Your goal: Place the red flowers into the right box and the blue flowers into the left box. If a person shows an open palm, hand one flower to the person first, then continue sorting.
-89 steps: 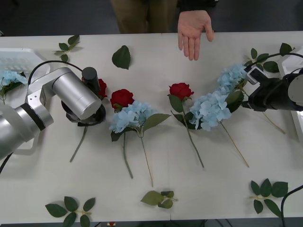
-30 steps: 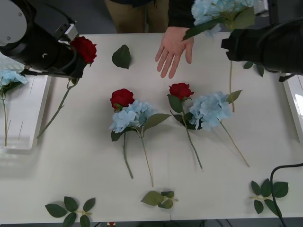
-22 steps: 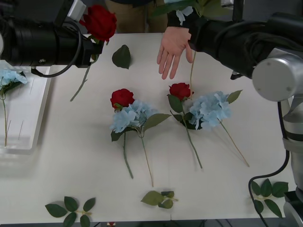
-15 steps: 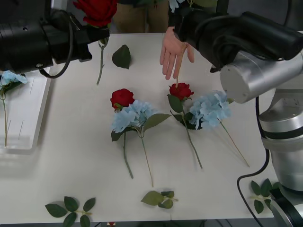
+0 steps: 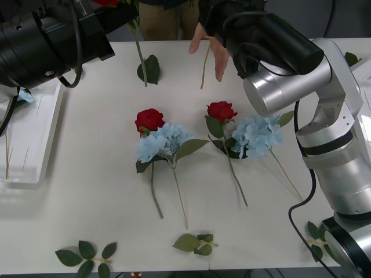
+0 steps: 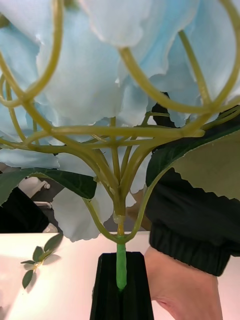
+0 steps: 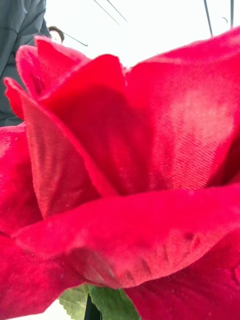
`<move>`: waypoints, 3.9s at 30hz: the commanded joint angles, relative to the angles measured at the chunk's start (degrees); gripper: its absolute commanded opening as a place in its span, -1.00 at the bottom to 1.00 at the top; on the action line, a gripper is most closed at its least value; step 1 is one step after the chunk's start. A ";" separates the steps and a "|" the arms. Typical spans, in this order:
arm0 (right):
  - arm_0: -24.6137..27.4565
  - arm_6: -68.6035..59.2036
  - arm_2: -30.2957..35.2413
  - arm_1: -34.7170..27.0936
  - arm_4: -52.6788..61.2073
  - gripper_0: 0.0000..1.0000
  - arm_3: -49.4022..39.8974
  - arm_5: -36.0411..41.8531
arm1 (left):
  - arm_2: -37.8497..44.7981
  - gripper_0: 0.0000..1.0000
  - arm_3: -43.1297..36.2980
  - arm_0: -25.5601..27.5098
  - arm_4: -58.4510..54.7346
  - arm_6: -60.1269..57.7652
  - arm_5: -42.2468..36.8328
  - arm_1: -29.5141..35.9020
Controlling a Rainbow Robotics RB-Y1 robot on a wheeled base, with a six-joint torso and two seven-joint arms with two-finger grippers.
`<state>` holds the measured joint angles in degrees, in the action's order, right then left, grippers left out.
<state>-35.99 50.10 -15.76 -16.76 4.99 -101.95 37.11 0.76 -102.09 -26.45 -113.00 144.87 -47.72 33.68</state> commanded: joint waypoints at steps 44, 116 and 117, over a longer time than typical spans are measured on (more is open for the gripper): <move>-1.89 7.03 5.39 -12.25 31.04 1.00 -0.97 5.69 | 0.82 -1.00 -0.92 1.22 -1.25 3.05 1.22 -0.72; -1.63 104.90 0.12 -1.70 112.25 -1.00 33.31 16.50 | -36.97 -1.00 5.41 -15.74 -9.52 3.84 33.30 2.00; -1.63 104.90 0.03 -1.70 112.25 -1.00 33.31 16.59 | -36.97 -1.00 5.41 -15.74 -9.52 3.93 33.30 1.74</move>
<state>-35.28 153.66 -15.48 -20.33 116.42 -66.22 53.69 -35.89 -96.17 -39.56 -121.61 145.67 -15.00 34.42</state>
